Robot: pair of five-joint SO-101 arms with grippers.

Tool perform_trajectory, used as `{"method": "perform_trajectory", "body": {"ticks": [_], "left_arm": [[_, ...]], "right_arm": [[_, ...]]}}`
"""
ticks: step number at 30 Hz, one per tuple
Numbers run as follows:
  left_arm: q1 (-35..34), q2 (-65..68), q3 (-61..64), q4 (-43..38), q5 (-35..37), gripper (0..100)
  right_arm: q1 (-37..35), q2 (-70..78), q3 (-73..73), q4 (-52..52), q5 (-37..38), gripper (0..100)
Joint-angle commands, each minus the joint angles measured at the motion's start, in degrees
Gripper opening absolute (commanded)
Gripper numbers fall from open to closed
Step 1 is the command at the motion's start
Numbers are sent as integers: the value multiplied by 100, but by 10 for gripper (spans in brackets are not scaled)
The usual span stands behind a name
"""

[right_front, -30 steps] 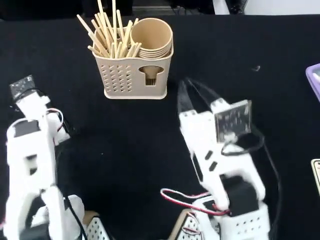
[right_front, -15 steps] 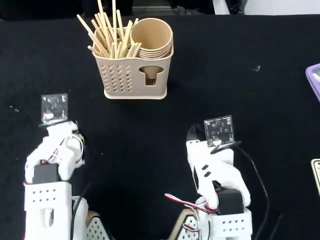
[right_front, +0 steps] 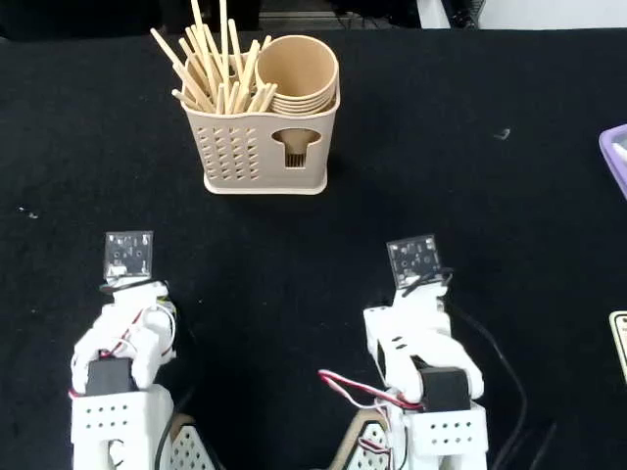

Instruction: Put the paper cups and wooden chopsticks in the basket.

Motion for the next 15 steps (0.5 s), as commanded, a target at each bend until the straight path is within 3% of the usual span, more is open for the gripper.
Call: {"method": "perform_trajectory", "body": {"ticks": [1, 7, 15], "left_arm": [[40, -580, 154, 246, -35, 47], [48, -958, 127, 1486, -9, 48], [-31, -932, 127, 1486, 9, 46]], "right_arm": [[79, -479, 13, 88, -26, 29], [70, -444, 13, 457, -26, 27], [53, -479, 13, 457, -9, 25]]}}
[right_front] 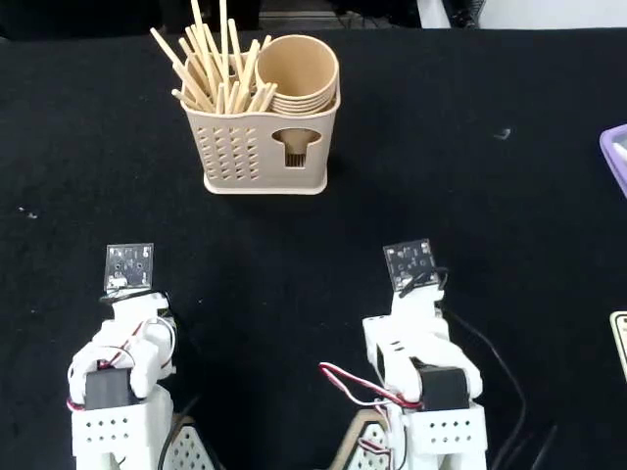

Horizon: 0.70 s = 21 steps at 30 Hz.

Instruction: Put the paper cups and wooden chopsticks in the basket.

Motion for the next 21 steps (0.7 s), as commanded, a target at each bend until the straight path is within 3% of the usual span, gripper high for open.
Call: {"method": "perform_trajectory", "body": {"ticks": [1, 21], "left_arm": [[-22, -44, 110, 26, 0, 46], [4, -132, 110, 26, 0, 46]], "right_arm": [[53, -479, -4, 97, -9, 25], [70, -549, -4, 97, -9, 25]]}}
